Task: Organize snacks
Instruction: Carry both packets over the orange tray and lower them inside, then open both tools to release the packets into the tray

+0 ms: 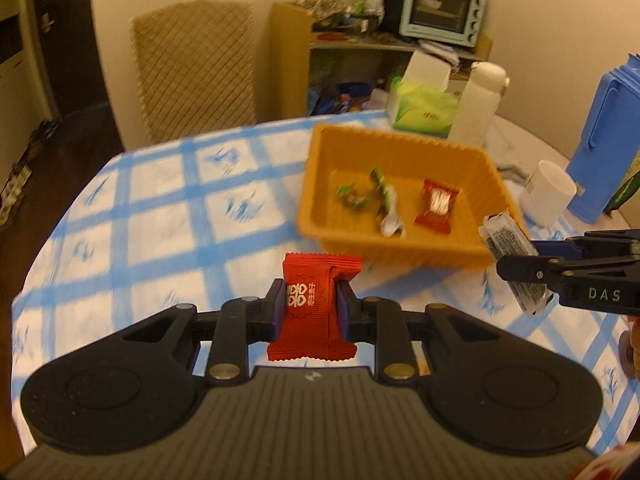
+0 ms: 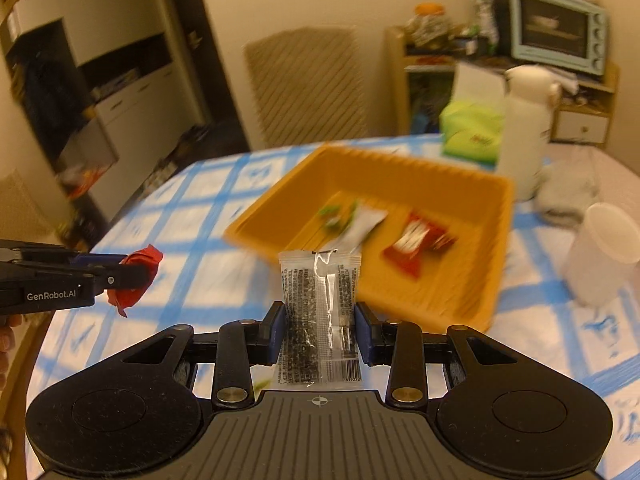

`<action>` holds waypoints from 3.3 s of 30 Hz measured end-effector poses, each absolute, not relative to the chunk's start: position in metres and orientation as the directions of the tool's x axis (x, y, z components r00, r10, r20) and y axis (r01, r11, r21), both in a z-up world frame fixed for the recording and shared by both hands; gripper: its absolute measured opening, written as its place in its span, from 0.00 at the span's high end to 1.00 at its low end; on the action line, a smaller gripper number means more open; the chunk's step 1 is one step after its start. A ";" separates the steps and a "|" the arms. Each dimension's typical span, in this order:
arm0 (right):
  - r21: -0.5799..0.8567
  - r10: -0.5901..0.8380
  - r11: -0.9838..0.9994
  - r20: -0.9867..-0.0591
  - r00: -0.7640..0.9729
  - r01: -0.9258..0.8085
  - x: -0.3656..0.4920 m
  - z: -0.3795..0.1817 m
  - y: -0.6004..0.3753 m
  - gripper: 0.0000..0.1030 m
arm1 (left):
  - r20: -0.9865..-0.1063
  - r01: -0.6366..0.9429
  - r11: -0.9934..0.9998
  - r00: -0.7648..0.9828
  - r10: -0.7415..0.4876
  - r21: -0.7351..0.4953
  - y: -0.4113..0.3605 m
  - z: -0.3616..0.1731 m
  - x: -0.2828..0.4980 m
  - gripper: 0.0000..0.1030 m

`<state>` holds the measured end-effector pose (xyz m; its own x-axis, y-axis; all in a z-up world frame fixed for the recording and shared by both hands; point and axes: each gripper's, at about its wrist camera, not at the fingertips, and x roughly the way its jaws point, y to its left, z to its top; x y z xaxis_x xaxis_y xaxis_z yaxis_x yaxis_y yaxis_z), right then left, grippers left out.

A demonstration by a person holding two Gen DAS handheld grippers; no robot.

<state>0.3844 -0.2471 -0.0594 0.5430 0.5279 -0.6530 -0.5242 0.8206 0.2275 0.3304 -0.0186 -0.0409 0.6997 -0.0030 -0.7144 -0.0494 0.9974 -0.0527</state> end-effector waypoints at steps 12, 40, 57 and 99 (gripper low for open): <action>0.226 0.486 0.863 -0.621 0.616 -0.453 0.442 -0.047 -0.273 0.64 | -0.714 0.046 0.998 0.697 -0.065 -0.046 -0.040 -0.044 0.438 0.77; 0.235 0.438 0.893 -0.648 0.623 -0.384 0.474 -0.067 -0.289 0.64 | -0.781 0.074 0.997 0.621 -0.067 -0.027 -0.056 -0.085 0.489 0.73; 0.269 0.390 0.920 -0.678 0.623 -0.284 0.489 -0.083 -0.282 0.63 | -0.764 0.062 0.997 0.641 -0.080 -0.052 -0.048 -0.069 0.470 0.65; 0.294 0.523 0.848 -0.606 0.600 -0.442 0.361 -0.036 -0.266 0.26 | -0.710 -0.001 0.993 0.700 -0.082 -0.116 -0.030 -0.023 0.315 0.37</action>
<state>0.3614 -0.2663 -0.0357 0.5997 0.5229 -0.6058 -0.4418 0.8475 0.2941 0.3154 -0.0302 -0.0231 0.6997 -0.0821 -0.7097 -0.0013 0.9932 -0.1162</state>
